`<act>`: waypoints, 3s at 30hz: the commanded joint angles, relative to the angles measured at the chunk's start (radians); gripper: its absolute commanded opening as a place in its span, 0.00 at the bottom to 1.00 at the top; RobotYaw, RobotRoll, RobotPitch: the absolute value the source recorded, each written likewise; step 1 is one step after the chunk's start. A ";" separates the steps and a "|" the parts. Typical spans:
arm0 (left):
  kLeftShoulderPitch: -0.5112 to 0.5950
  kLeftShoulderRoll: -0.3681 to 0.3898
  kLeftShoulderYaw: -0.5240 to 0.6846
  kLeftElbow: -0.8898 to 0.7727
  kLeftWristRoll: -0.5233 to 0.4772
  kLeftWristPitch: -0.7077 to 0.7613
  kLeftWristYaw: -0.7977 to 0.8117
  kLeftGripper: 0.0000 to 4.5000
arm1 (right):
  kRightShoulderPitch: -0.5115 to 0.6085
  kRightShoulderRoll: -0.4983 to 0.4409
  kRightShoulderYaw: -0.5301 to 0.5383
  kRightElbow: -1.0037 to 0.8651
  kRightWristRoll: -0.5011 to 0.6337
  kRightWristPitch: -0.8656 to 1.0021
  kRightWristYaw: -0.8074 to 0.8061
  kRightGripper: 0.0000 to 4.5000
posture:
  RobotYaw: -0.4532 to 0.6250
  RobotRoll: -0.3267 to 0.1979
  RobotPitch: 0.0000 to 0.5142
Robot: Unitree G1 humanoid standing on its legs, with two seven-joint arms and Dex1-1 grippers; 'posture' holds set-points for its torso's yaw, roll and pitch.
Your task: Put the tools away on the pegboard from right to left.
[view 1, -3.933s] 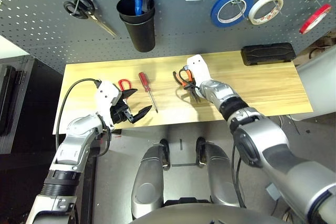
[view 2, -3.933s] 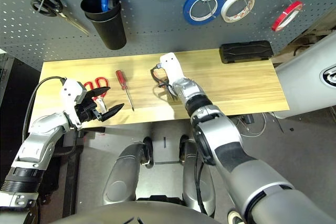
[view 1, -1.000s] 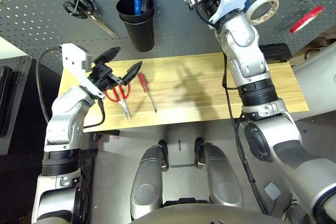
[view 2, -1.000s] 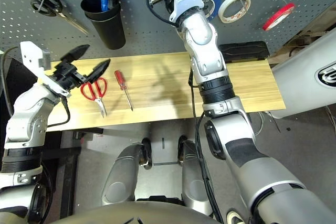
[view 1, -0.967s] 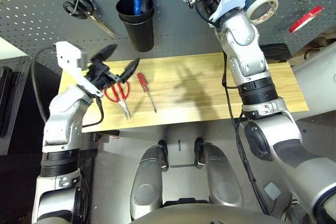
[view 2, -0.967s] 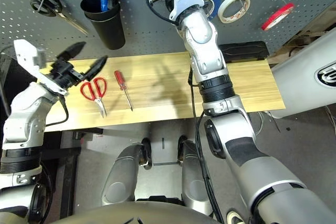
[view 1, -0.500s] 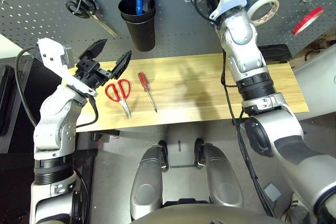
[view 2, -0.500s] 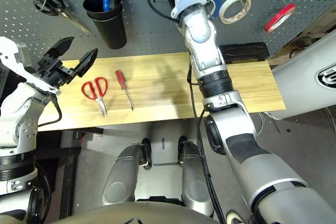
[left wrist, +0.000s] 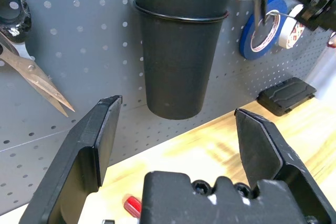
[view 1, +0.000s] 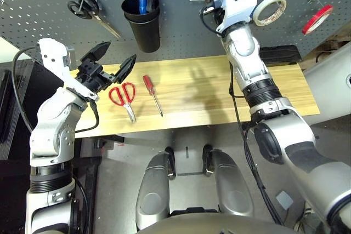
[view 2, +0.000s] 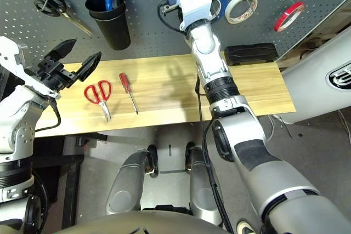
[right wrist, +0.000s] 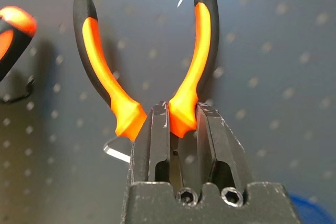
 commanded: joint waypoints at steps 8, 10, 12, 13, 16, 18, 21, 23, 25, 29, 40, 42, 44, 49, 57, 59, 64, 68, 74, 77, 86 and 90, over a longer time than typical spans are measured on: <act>0.010 0.003 -0.026 -0.012 0.000 0.011 -0.015 1.00 | -0.072 0.017 -0.026 -0.033 0.041 -0.021 0.015 0.12 | 0.51 0.62 0.51; 0.011 0.002 -0.030 -0.014 -0.001 0.012 -0.014 1.00 | -0.092 0.024 -0.030 -0.067 0.057 -0.010 0.023 0.12 | 0.51 0.62 0.51; 0.015 0.003 -0.035 -0.016 0.000 0.011 -0.017 1.00 | -0.108 0.033 -0.035 -0.095 0.069 0.003 0.027 0.12 | 0.50 0.62 0.52; 0.016 0.003 -0.037 -0.015 0.000 0.011 -0.017 1.00 | -0.112 0.036 -0.036 -0.104 0.073 0.006 0.029 0.12 | 0.50 0.62 0.52; 0.023 0.003 -0.037 -0.022 -0.002 0.013 -0.018 1.00 | -0.114 0.043 -0.038 -0.123 0.083 0.013 0.029 0.12 | 0.51 0.62 0.53; 0.026 0.003 -0.038 -0.025 -0.003 0.016 -0.019 1.00 | -0.122 0.048 -0.039 -0.115 0.086 0.009 0.027 0.12 | 0.51 0.62 0.54; 0.028 0.006 -0.039 -0.029 -0.004 0.021 -0.022 1.00 | -0.130 0.061 -0.039 -0.078 0.085 -0.010 0.022 0.12 | 0.51 0.62 0.55; 0.028 0.009 -0.040 -0.031 -0.003 0.024 -0.025 1.00 | -0.129 0.065 -0.038 -0.052 0.081 -0.028 0.019 0.12 | 0.51 0.62 0.55; 0.027 0.014 -0.039 -0.032 -0.002 0.028 -0.029 1.00 | -0.129 0.068 -0.035 -0.033 0.073 -0.049 0.017 0.12 | 0.52 0.62 0.55; 0.021 0.022 -0.034 -0.032 -0.002 0.034 -0.033 1.00 | -0.133 0.064 -0.012 0.010 0.040 -0.115 0.022 0.12 | 0.52 0.62 0.55; -0.033 0.015 0.001 -0.036 -0.027 0.036 -0.003 1.00 | -0.162 0.050 -0.002 0.145 -0.014 -0.233 0.033 0.12 | 0.53 0.62 0.55; -0.054 0.006 0.025 -0.041 -0.059 0.059 0.019 1.00 | -0.172 0.046 -0.001 0.162 -0.019 -0.248 0.035 0.12 | 0.53 0.62 0.55; -0.059 -0.002 0.048 -0.053 -0.094 0.084 0.039 1.00 | -0.184 0.041 -0.001 0.177 -0.023 -0.261 0.034 0.12 | 0.53 0.62 0.55; -0.050 0.002 0.071 -0.078 -0.120 0.106 0.062 1.00 | -0.206 0.029 -0.006 0.215 -0.031 -0.281 0.029 0.12 | 0.53 0.62 0.55; -0.057 0.002 0.060 -0.092 -0.126 0.110 0.068 1.00 | -0.226 0.004 -0.011 0.271 -0.048 -0.301 0.006 0.12 | 0.54 0.62 0.55; -0.059 0.002 0.059 -0.093 -0.125 0.111 0.069 1.00 | -0.226 0.000 -0.014 0.288 -0.050 -0.303 -0.001 0.12 | 0.54 0.62 0.55; -0.058 0.004 0.057 -0.099 -0.125 0.115 0.069 1.00 | -0.226 -0.002 -0.018 0.314 -0.048 -0.300 -0.011 0.12 | 0.54 0.62 0.55; -0.056 0.001 0.054 -0.102 -0.123 0.116 0.071 1.00 | -0.223 0.000 -0.023 0.327 -0.043 -0.296 -0.009 0.12 | 0.54 0.62 0.55; -0.056 -0.001 0.043 -0.097 -0.117 0.111 0.071 1.00 | -0.222 0.000 -0.035 0.341 -0.032 -0.282 -0.008 0.12 | 0.54 0.62 0.55; -0.056 -0.001 0.040 -0.095 -0.116 0.110 0.071 1.00 | -0.220 0.001 -0.045 0.347 -0.020 -0.273 -0.007 0.12 | 0.54 0.62 0.55; -0.061 -0.002 0.033 -0.082 -0.112 0.104 0.065 1.00 | -0.193 0.001 -0.043 0.340 -0.013 -0.262 -0.017 0.12 | 0.54 0.62 0.55; -0.062 -0.001 0.031 -0.078 -0.111 0.104 0.063 1.00 | -0.181 -0.001 -0.041 0.338 -0.015 -0.256 -0.023 0.12 | 0.54 0.62 0.55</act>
